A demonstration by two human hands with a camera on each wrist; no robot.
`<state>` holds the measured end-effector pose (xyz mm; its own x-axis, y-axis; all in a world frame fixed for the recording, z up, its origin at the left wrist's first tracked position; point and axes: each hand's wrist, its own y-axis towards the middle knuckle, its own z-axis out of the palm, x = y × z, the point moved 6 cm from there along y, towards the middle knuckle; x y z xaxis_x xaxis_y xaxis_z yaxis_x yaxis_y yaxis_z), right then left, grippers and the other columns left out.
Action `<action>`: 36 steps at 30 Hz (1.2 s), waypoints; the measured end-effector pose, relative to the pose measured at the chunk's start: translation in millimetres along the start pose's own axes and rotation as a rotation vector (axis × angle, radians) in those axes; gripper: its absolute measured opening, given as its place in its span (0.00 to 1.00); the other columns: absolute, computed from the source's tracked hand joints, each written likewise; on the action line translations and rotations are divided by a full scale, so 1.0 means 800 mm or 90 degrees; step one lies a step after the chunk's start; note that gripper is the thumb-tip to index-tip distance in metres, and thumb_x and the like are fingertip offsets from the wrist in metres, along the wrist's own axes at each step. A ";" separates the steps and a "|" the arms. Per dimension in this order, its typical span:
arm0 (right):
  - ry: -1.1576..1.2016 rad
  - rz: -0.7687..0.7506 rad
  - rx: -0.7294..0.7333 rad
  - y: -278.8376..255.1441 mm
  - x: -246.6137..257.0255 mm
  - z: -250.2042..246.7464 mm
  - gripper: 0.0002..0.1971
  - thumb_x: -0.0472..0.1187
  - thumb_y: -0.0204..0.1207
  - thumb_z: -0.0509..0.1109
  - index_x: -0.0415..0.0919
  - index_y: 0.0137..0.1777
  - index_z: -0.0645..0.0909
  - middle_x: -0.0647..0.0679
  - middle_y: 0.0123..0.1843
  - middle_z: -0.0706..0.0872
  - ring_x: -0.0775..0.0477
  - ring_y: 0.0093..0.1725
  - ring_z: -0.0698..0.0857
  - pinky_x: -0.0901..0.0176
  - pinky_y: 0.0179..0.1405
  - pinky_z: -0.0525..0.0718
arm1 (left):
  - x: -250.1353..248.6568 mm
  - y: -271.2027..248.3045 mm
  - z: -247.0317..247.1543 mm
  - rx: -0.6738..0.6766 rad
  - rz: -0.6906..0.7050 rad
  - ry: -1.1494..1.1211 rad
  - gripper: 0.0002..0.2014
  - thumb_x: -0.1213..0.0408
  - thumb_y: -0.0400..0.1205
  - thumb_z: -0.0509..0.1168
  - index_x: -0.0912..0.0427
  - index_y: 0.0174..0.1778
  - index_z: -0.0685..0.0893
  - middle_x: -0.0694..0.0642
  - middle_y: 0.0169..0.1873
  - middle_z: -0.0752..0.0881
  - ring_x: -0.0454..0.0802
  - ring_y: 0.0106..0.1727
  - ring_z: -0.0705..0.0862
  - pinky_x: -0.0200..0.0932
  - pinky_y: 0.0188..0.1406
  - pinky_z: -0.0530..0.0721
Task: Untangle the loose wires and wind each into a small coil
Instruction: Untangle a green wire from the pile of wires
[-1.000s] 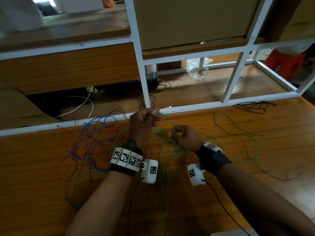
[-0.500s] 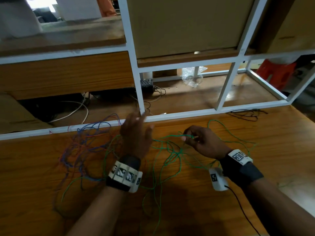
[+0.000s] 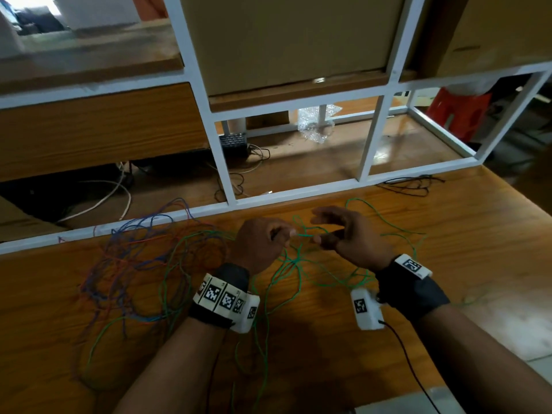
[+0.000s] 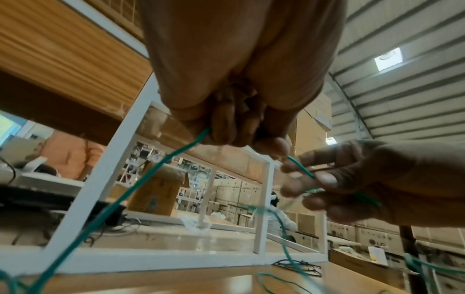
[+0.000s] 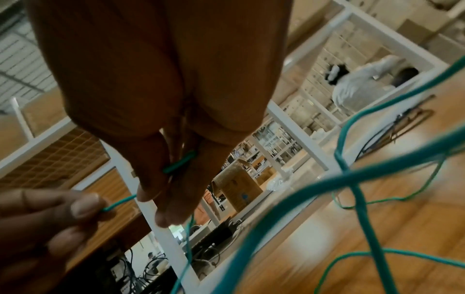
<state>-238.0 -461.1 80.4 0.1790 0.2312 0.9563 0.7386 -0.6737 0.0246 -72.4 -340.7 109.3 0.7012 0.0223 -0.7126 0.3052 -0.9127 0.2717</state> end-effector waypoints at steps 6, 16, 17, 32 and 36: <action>0.262 0.092 -0.017 -0.012 -0.019 0.001 0.33 0.37 0.74 0.82 0.45 0.79 0.76 0.44 0.60 0.93 0.38 0.56 0.93 0.42 0.52 0.93 | 0.031 -0.005 -0.019 -0.126 -0.072 -0.037 0.09 0.62 0.86 0.69 0.62 0.45 0.92 0.51 0.31 0.88 0.42 0.32 0.85 0.35 0.37 0.80; 0.089 0.000 0.053 0.020 -0.029 0.108 0.35 0.42 0.78 0.81 0.48 0.83 0.71 0.45 0.75 0.82 0.54 0.61 0.83 0.53 0.62 0.85 | 0.048 -0.007 -0.010 -0.115 -0.198 -0.202 0.12 0.61 0.85 0.70 0.54 0.34 0.88 0.47 0.25 0.86 0.36 0.23 0.78 0.40 0.30 0.75; 0.105 -0.007 0.041 0.026 -0.027 0.110 0.23 0.40 0.81 0.78 0.46 0.75 0.79 0.42 0.64 0.87 0.55 0.51 0.84 0.53 0.53 0.85 | 0.050 -0.007 -0.013 -0.122 -0.211 -0.218 0.12 0.62 0.85 0.70 0.54 0.34 0.88 0.48 0.25 0.86 0.36 0.22 0.77 0.40 0.29 0.74; -0.207 0.169 -0.189 0.040 -0.105 -0.088 0.12 0.36 0.75 0.71 0.51 0.33 0.89 0.45 0.33 0.90 0.38 0.32 0.89 0.46 0.35 0.88 | 0.121 -0.034 -0.109 -0.149 -0.386 -0.189 0.17 0.64 0.85 0.69 0.60 0.29 0.83 0.45 0.11 0.76 0.40 0.14 0.70 0.34 0.18 0.68; -0.267 0.200 -0.206 0.043 -0.147 -0.109 0.16 0.34 0.69 0.74 0.58 0.29 0.87 0.47 0.38 0.90 0.37 0.41 0.90 0.40 0.47 0.92 | 0.140 -0.033 -0.112 -0.138 -0.394 -0.082 0.16 0.63 0.85 0.69 0.56 0.28 0.86 0.47 0.17 0.83 0.44 0.19 0.73 0.36 0.18 0.68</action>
<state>-290.4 -572.6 -5.6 0.6445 0.1993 0.7382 0.3867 -0.9178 -0.0899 55.7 -277.7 80.5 0.2769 0.4541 -0.8469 0.7588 -0.6440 -0.0972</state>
